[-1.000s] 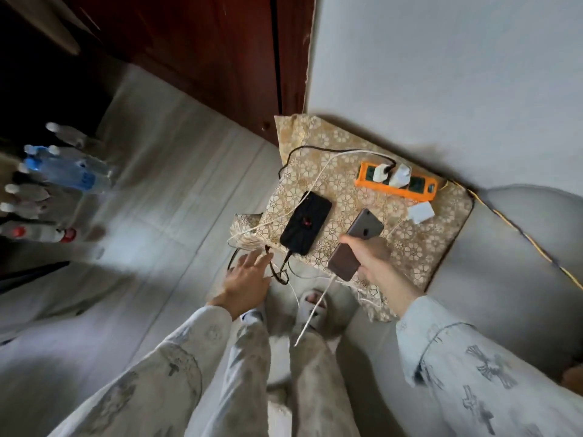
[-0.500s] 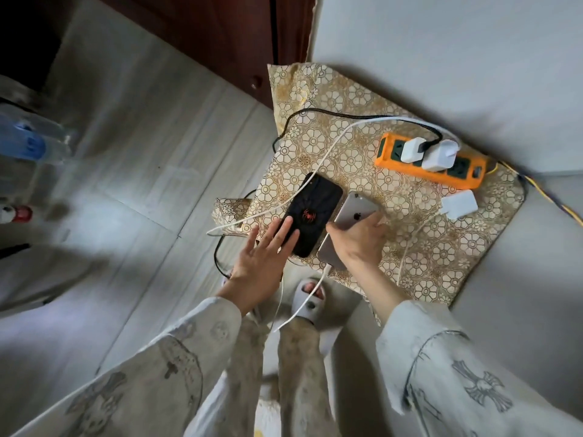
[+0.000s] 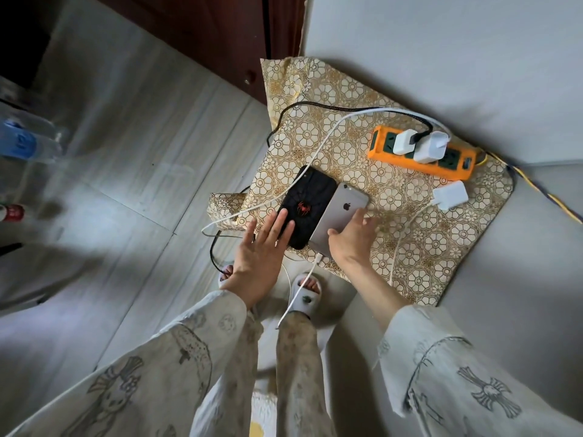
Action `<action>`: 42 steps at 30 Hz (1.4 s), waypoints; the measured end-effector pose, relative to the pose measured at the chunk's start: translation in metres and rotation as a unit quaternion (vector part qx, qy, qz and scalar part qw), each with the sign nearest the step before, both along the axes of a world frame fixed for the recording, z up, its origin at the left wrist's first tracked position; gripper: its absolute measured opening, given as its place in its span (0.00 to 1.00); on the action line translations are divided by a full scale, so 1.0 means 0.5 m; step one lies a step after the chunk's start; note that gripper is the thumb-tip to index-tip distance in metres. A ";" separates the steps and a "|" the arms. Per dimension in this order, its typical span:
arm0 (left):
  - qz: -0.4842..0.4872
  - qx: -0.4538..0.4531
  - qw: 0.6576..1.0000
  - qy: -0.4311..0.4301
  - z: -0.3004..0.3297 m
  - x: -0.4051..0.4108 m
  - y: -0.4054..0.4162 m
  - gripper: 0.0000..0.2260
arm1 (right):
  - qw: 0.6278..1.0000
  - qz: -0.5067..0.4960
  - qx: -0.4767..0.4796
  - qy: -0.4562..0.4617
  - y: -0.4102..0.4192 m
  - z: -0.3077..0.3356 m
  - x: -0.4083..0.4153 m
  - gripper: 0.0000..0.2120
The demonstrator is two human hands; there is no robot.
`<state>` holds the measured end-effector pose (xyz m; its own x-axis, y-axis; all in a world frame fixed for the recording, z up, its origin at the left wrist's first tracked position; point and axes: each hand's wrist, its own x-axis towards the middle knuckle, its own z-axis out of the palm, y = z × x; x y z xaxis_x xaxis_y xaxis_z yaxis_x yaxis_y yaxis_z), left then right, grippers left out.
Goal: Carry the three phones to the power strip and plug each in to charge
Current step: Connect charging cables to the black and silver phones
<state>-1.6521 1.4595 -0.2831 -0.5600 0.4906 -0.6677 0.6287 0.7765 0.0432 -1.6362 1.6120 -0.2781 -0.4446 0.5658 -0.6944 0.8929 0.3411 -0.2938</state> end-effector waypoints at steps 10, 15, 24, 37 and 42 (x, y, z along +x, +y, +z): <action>0.047 -0.011 0.999 0.000 0.001 -0.010 0.021 0.35 | 0.996 0.079 -0.010 0.044 0.026 0.007 -0.013 0.31; 0.061 0.002 0.998 -0.033 0.006 -0.015 0.024 0.35 | 0.985 0.142 -0.084 0.054 0.023 0.029 0.025 0.30; 0.214 0.098 0.967 -0.095 0.107 -0.012 -0.034 0.24 | 0.959 0.225 -0.174 0.013 0.036 0.150 0.065 0.28; 0.581 0.288 0.755 0.098 0.449 0.177 -0.378 0.17 | 0.855 0.473 -0.187 0.102 -0.331 0.464 -0.014 0.14; 0.647 0.325 0.665 0.182 0.566 0.293 -0.579 0.15 | 0.801 0.538 -0.225 0.133 -0.594 0.574 0.025 0.12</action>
<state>-1.5059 1.1700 -0.0003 -0.8603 -0.4420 -0.2541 -0.4878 0.5686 0.6624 -1.6238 1.3151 0.0088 -0.6731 -0.5263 -0.5196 0.0372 0.6776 -0.7345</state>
